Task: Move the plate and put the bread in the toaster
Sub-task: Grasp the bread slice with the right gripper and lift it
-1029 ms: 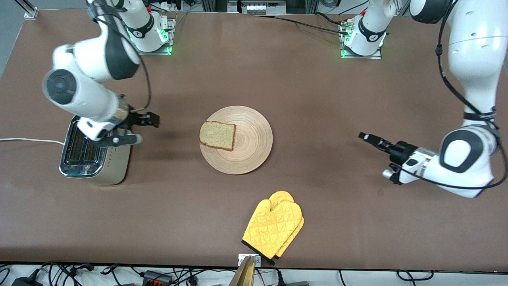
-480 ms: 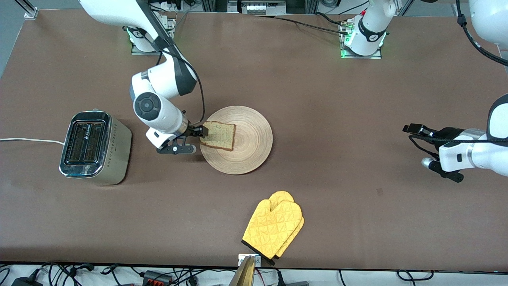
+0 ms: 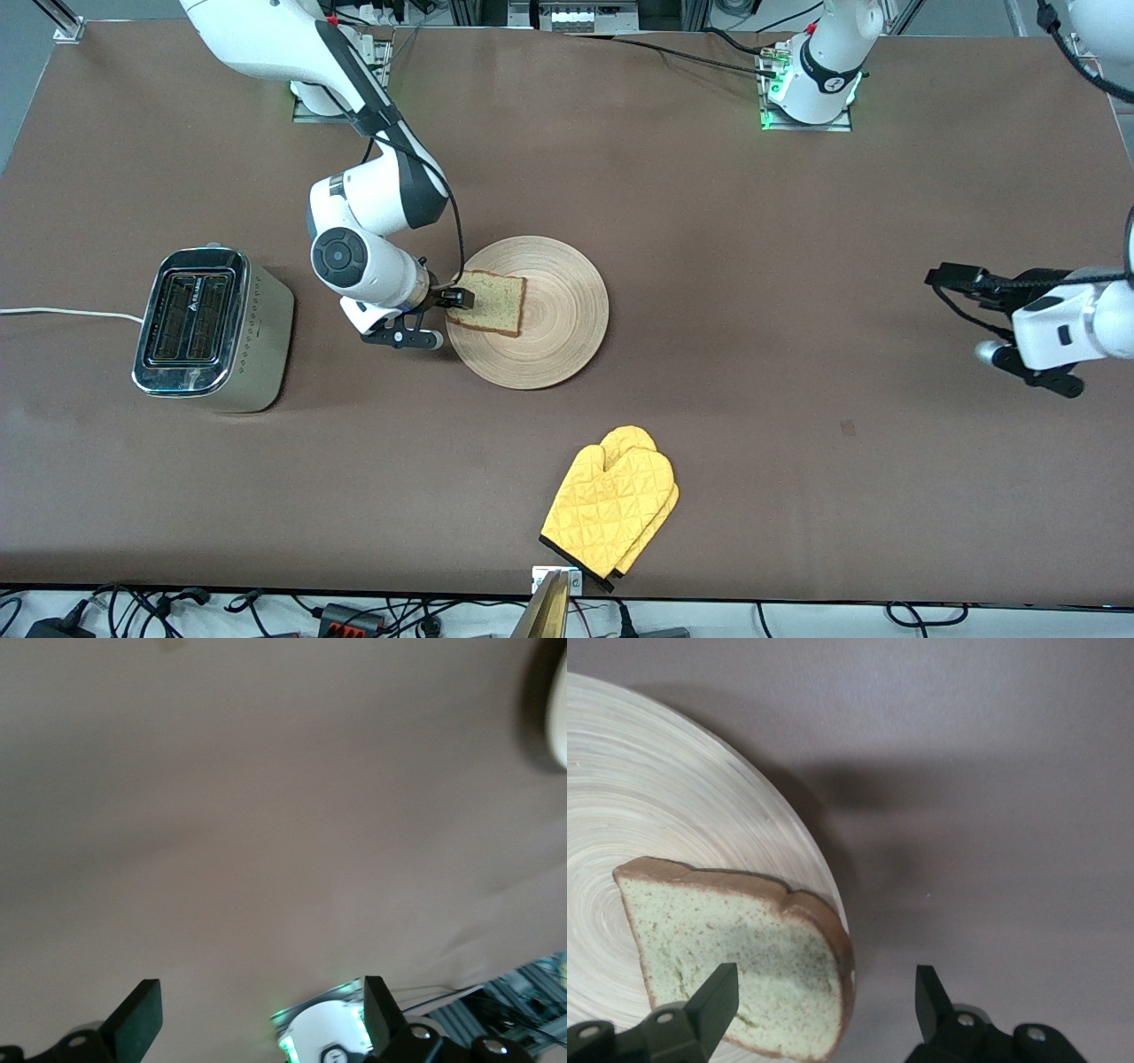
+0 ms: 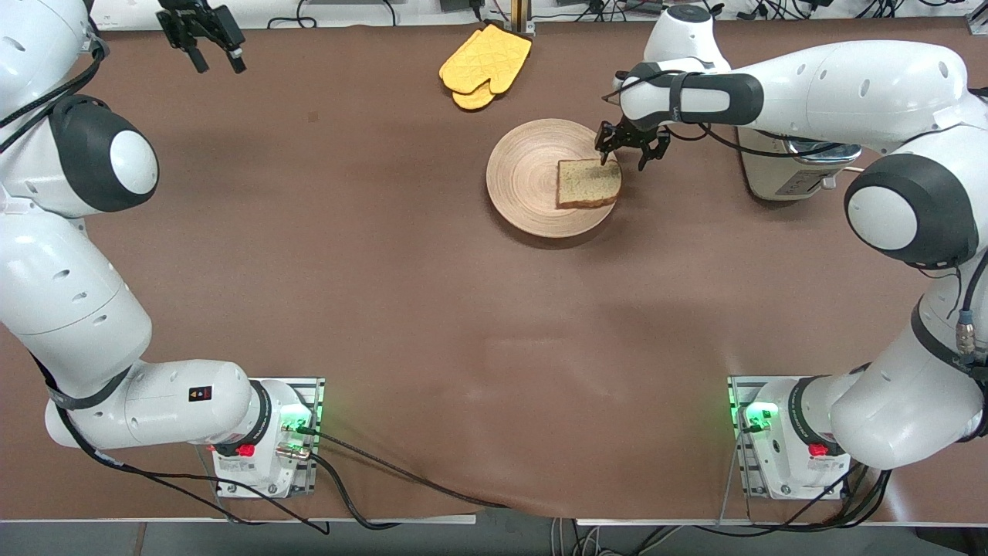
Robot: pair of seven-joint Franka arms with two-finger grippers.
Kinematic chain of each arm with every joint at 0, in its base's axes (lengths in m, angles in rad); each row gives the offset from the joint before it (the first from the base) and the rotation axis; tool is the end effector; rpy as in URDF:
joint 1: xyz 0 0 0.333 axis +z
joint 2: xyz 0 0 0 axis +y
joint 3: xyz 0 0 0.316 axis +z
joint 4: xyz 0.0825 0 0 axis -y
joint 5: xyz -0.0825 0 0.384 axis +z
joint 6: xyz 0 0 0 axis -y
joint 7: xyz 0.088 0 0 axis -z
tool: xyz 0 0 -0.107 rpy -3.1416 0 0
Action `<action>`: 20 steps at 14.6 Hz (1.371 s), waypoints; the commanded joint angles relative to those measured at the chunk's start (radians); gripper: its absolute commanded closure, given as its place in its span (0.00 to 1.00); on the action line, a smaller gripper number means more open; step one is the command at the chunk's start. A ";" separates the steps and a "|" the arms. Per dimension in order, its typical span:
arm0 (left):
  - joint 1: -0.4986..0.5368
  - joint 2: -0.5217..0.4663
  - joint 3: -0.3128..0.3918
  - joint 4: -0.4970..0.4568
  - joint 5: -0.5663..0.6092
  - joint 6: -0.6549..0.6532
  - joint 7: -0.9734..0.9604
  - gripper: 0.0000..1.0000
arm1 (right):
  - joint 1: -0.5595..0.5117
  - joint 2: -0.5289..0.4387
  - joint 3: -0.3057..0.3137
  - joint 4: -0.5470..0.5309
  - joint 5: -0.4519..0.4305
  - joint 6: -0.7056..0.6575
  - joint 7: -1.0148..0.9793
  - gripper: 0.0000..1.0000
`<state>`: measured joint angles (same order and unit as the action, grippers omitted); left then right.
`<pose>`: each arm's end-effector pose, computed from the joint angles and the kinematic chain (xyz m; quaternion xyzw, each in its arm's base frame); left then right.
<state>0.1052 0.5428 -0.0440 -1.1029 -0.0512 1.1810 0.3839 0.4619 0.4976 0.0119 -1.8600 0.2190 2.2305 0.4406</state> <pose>0.6524 0.0407 0.4800 0.9593 -0.1597 -0.2160 0.0869 0.5552 0.2917 0.2409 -0.9928 0.0564 0.0942 0.0482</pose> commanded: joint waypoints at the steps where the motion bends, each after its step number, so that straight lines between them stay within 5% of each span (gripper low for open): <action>1: -0.012 -0.056 -0.008 0.040 0.097 -0.009 0.000 0.00 | 0.043 0.010 -0.009 0.005 0.017 0.009 0.044 0.19; 8: -0.009 -0.113 -0.008 0.037 0.125 0.002 -0.058 0.00 | 0.032 0.022 -0.013 0.004 0.014 -0.003 0.032 0.28; 11: 0.018 -0.173 -0.011 -0.049 0.079 0.026 -0.167 0.00 | 0.031 0.018 -0.013 0.004 0.014 -0.031 0.041 0.40; 16: 0.021 -0.341 -0.011 -0.292 0.085 0.170 -0.203 0.00 | 0.018 0.019 -0.018 0.008 0.014 -0.060 0.024 0.44; 20: 0.022 -0.428 -0.011 -0.396 0.085 0.212 -0.290 0.00 | 0.017 0.019 -0.018 0.010 0.013 -0.060 0.024 0.65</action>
<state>0.1168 0.2012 -0.0510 -1.3879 0.0477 1.3493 0.1590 0.4848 0.5180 -0.0060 -1.8569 0.2198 2.1866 0.4717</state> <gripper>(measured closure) 0.000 0.590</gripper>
